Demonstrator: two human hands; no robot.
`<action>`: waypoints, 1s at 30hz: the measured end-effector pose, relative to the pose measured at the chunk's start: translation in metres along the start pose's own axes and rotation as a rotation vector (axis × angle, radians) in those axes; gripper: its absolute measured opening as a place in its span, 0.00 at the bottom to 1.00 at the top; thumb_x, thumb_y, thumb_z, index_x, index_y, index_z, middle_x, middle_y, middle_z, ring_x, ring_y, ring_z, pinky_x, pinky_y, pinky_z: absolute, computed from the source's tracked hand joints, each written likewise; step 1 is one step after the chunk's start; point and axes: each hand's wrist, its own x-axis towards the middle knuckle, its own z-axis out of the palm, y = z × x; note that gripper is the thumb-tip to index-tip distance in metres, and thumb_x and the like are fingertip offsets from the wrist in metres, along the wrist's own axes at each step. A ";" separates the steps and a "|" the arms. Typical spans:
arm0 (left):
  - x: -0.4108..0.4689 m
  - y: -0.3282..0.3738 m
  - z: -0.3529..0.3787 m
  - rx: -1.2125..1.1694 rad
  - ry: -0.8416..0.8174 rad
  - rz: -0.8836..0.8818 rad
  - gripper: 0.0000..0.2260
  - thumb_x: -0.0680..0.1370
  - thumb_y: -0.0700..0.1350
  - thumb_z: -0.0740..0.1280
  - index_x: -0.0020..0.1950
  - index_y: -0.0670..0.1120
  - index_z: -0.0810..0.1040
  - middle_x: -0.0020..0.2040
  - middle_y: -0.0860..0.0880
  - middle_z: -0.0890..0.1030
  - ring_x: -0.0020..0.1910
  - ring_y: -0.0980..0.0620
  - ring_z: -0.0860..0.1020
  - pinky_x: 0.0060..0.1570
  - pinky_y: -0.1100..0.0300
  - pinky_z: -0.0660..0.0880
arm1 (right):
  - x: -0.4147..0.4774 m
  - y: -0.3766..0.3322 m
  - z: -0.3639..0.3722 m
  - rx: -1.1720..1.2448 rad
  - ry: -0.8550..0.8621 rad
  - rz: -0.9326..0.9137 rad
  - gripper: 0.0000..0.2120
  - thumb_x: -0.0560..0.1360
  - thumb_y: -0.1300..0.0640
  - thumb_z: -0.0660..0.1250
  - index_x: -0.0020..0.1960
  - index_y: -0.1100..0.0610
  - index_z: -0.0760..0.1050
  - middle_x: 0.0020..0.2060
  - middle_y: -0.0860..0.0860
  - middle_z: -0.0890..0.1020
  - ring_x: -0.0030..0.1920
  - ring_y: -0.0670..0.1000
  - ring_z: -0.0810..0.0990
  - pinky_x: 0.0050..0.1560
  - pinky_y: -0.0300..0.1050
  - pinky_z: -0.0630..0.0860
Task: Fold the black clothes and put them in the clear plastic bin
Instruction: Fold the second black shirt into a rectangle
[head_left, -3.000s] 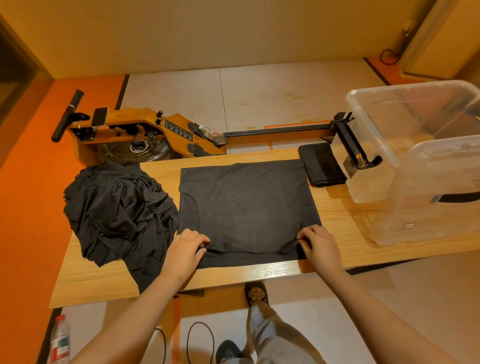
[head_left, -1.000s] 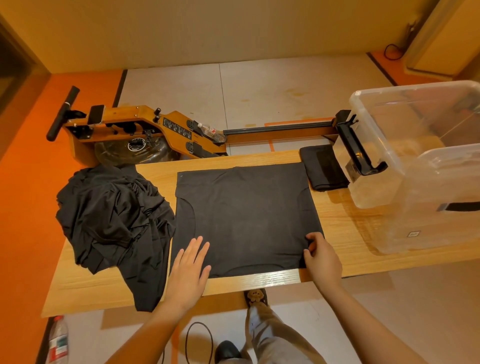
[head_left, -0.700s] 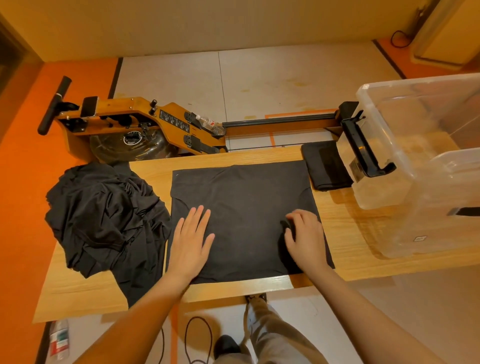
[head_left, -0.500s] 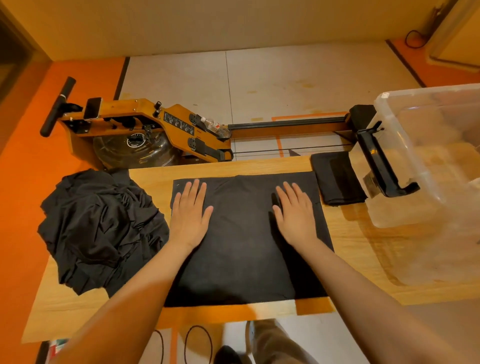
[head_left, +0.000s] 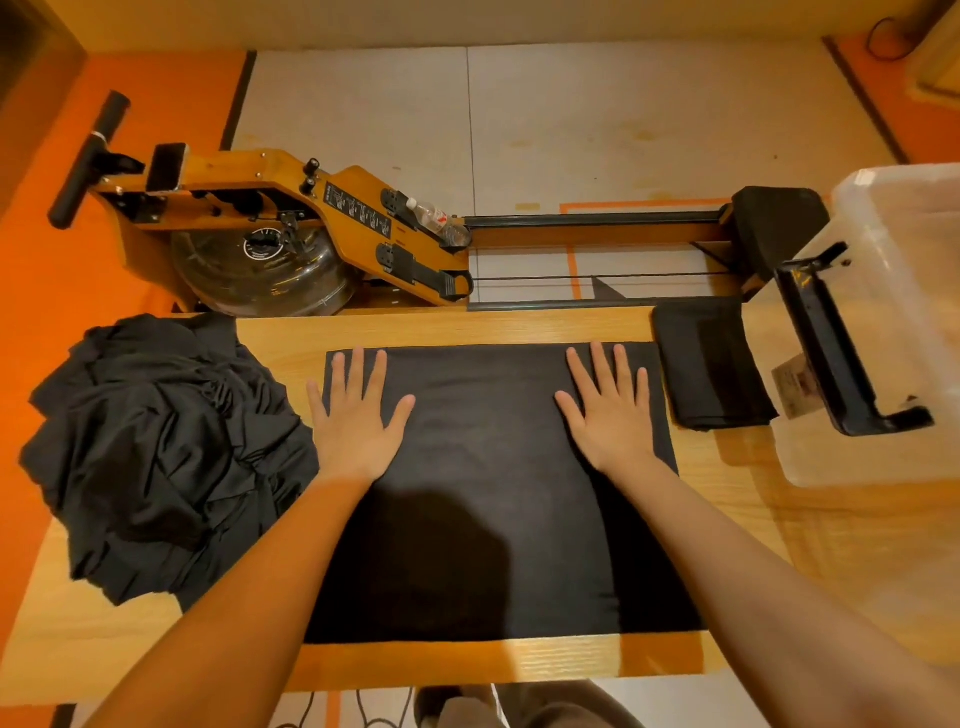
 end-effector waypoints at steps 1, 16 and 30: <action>-0.002 0.004 -0.003 -0.012 0.018 -0.005 0.31 0.80 0.64 0.42 0.79 0.52 0.41 0.80 0.50 0.40 0.78 0.48 0.37 0.74 0.42 0.36 | -0.001 -0.002 -0.004 0.018 0.025 -0.009 0.31 0.74 0.35 0.30 0.75 0.43 0.34 0.78 0.49 0.39 0.77 0.54 0.33 0.74 0.55 0.32; -0.160 0.010 0.048 -0.035 0.054 0.213 0.28 0.81 0.60 0.48 0.78 0.47 0.60 0.78 0.44 0.59 0.78 0.45 0.53 0.74 0.48 0.49 | -0.166 0.000 0.059 0.031 0.119 0.151 0.29 0.82 0.41 0.38 0.77 0.52 0.56 0.76 0.55 0.61 0.77 0.56 0.53 0.74 0.55 0.49; -0.192 -0.006 0.050 0.006 0.081 0.097 0.31 0.80 0.64 0.36 0.79 0.50 0.50 0.79 0.48 0.51 0.78 0.46 0.47 0.74 0.43 0.45 | -0.211 0.017 0.056 0.085 0.111 0.174 0.33 0.76 0.36 0.29 0.77 0.47 0.43 0.77 0.50 0.46 0.78 0.53 0.40 0.75 0.51 0.37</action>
